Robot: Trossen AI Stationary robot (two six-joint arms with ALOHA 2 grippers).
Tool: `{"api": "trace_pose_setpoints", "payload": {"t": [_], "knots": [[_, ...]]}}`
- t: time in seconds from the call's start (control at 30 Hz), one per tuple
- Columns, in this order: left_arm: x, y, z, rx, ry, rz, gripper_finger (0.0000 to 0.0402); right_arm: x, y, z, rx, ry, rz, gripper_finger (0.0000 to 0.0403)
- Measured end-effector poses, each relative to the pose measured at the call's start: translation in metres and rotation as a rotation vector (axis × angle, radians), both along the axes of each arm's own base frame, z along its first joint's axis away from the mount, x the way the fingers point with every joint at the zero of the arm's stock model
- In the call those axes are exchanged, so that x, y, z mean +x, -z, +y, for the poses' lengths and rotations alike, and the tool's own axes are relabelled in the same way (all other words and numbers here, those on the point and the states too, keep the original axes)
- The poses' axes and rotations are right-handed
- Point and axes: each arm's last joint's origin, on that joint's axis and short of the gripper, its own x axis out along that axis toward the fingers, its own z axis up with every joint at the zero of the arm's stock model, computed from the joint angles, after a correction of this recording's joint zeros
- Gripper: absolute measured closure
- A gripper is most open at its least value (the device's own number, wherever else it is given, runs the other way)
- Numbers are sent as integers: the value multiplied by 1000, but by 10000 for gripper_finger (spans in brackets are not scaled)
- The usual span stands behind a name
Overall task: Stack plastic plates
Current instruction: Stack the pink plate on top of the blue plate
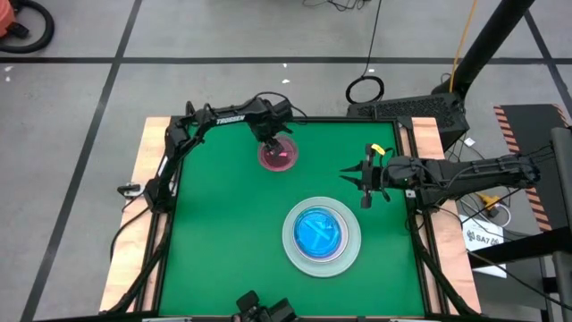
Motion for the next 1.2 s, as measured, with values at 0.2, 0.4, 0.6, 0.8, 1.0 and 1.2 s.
{"api": "trace_pose_setpoints", "payload": {"t": [0.2,0.4,0.6,0.8,1.0,1.2], "knots": [[-1,0,2,40,-13,16,165,0,1,0,8,3,6,344],[-6,1,16,18,-19,-47,165,-1,2,0,30,13,13,344],[-18,13,31,-12,-56,-90,165,-2,5,0,61,28,41,344],[-23,22,27,-64,-51,-90,168,-3,6,0,71,33,46,344],[-17,22,19,-65,-7,-89,230,-3,6,0,71,33,44,344],[-15,22,17,-71,-13,-93,312,-2,4,0,113,51,18,344]]}}
